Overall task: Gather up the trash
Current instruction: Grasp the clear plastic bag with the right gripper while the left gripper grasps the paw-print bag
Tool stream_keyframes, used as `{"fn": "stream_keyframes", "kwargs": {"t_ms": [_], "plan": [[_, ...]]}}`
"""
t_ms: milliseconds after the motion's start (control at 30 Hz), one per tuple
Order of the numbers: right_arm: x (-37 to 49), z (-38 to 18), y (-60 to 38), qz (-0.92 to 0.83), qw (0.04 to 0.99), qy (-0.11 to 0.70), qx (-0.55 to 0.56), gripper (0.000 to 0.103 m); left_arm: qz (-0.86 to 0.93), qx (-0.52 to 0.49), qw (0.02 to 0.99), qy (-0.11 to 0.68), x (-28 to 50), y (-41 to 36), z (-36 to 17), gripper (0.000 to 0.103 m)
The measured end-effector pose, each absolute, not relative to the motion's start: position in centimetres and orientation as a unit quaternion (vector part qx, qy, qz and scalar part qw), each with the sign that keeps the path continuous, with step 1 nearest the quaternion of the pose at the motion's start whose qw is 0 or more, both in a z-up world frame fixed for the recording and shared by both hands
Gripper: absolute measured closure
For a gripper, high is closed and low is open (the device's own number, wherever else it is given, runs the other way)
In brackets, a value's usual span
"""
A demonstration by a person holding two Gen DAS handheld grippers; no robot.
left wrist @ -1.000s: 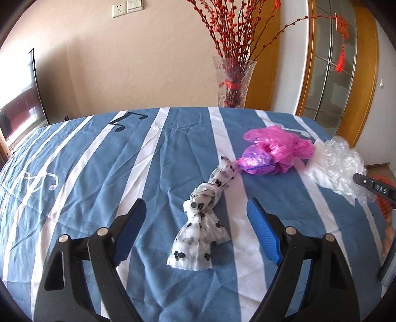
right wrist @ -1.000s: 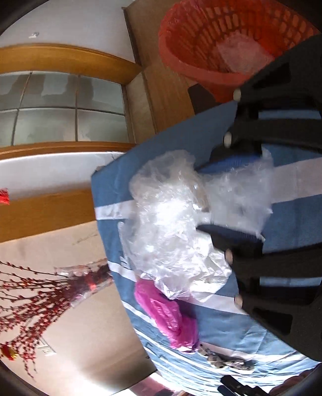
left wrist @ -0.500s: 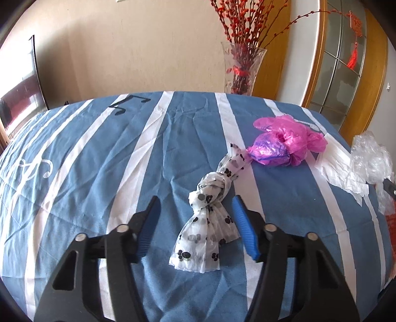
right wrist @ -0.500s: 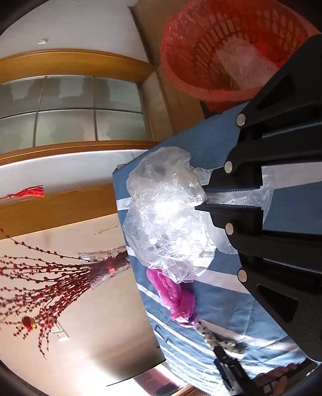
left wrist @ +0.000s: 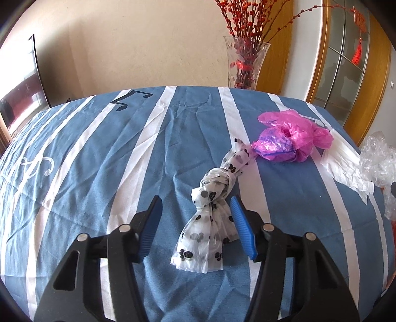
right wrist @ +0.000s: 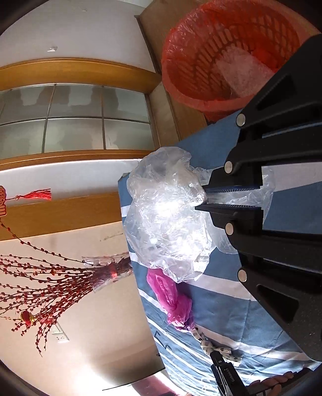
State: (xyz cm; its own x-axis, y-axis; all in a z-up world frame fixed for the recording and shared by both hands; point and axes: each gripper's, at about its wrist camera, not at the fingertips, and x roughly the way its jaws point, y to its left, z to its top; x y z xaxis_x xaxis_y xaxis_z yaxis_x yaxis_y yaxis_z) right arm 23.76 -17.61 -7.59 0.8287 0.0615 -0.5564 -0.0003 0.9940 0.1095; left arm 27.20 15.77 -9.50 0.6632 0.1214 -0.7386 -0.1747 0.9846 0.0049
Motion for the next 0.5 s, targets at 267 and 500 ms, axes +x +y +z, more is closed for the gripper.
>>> {"fn": "stream_keyframes", "kwargs": {"t_ms": [267, 500], "plan": [[23.66, -7.41, -17.32, 0.015, 0.957, 0.287, 0.042, 0.094, 0.076, -0.045, 0.901, 0.425, 27.79, 16.25, -10.29, 0.062], [23.94, -7.58, -17.9, 0.014, 0.953, 0.296, 0.058, 0.094, 0.073, -0.042, 0.9, 0.427, 27.7, 16.35, -10.32, 0.067]]}}
